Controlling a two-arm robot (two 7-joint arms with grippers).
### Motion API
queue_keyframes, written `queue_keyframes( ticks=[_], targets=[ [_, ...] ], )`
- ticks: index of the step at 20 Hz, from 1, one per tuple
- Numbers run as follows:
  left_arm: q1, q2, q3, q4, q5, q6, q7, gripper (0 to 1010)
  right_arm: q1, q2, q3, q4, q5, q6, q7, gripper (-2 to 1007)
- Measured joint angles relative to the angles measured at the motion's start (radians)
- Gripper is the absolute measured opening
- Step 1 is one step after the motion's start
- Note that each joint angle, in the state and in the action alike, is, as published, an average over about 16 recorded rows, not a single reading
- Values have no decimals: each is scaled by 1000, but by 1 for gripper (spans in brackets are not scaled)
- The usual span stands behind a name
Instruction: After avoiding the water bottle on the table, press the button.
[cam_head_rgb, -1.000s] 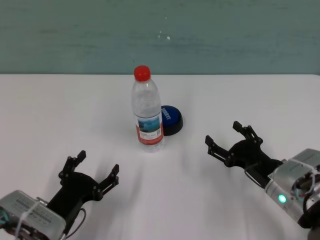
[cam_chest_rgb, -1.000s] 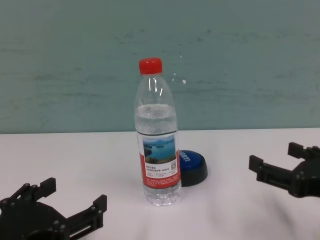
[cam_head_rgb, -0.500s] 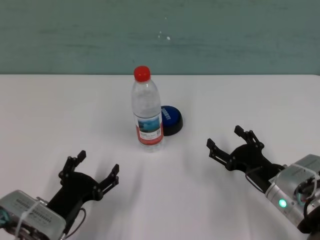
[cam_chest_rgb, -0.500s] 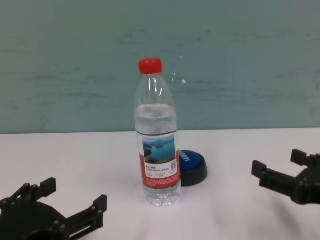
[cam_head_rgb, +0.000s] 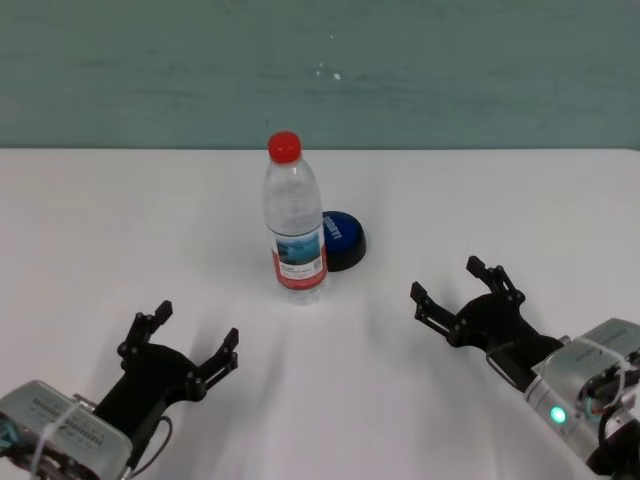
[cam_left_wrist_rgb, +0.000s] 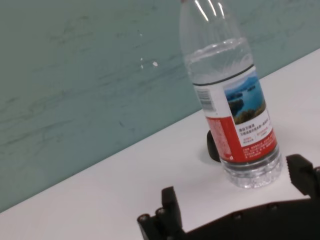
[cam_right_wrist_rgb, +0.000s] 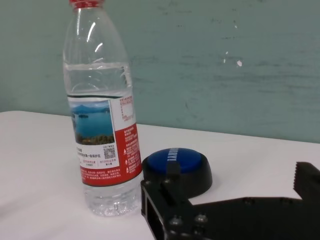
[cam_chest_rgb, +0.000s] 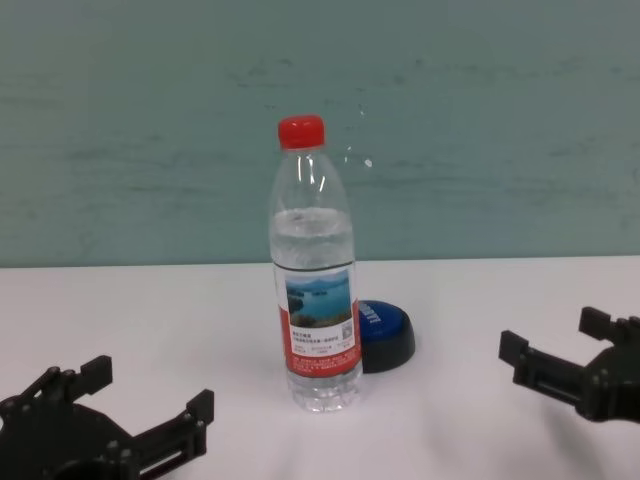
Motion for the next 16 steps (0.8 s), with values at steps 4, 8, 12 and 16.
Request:
queue_keyframes(
  ticks=[4,8,12,16],
  targets=[
    [0,0,0,0,0,0,0,1000,-7,-9,-4,3,-15,-23,-3,1004],
    [0,0,0,0,0,0,0,1000,-15,-17,-5,3,-21,-49,2,1004],
    [0,0,0,0,0,0,0,1000,-21,-21,-4,2,-18,-70,13,1004],
    [0,0,0,0,0,0,0,1000,-24,-22,-1,1,-5,-86,28,1004]
  ],
)
